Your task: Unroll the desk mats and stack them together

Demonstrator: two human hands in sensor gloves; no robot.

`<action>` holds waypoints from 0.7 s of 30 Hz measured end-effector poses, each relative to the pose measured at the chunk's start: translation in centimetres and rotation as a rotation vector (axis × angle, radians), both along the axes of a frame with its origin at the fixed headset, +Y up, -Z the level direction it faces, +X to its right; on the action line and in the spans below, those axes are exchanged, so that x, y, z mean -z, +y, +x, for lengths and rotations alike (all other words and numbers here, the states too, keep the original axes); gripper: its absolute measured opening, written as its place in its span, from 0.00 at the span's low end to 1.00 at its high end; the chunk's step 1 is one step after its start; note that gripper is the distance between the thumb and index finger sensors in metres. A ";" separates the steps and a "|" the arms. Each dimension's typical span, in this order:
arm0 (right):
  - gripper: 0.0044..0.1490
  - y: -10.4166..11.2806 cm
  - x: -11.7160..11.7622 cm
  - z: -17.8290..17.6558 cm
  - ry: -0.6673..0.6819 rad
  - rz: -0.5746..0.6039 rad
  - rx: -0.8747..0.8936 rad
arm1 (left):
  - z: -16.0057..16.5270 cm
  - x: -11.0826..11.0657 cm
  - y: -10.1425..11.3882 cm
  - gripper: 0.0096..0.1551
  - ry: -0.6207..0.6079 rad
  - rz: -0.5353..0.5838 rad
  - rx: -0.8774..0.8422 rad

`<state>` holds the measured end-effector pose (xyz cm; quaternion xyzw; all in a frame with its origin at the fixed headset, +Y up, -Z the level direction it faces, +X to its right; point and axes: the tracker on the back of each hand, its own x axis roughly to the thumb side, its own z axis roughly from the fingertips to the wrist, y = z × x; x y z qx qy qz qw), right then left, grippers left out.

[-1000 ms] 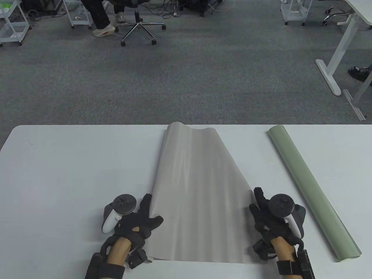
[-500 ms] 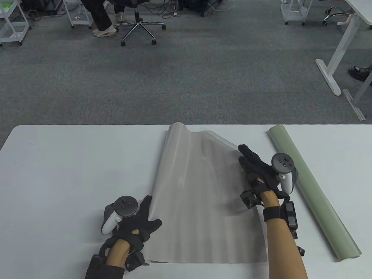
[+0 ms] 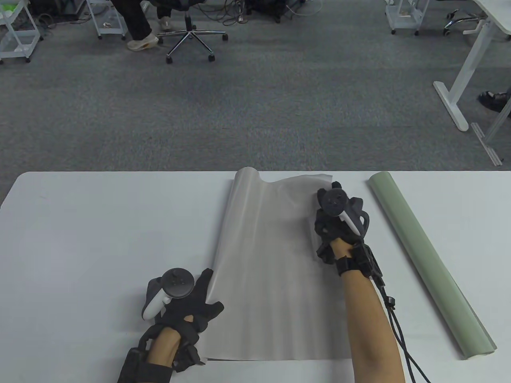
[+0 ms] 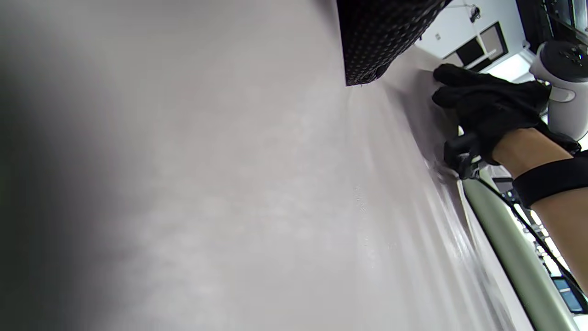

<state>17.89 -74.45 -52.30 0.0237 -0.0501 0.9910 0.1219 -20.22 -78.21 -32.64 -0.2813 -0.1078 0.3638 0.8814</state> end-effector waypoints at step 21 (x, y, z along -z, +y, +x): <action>0.42 -1.6 -7.3 0.8 -0.188 -0.301 0.037 | 0.5 0.3 -0.2 0.56 0.088 -0.028 -0.040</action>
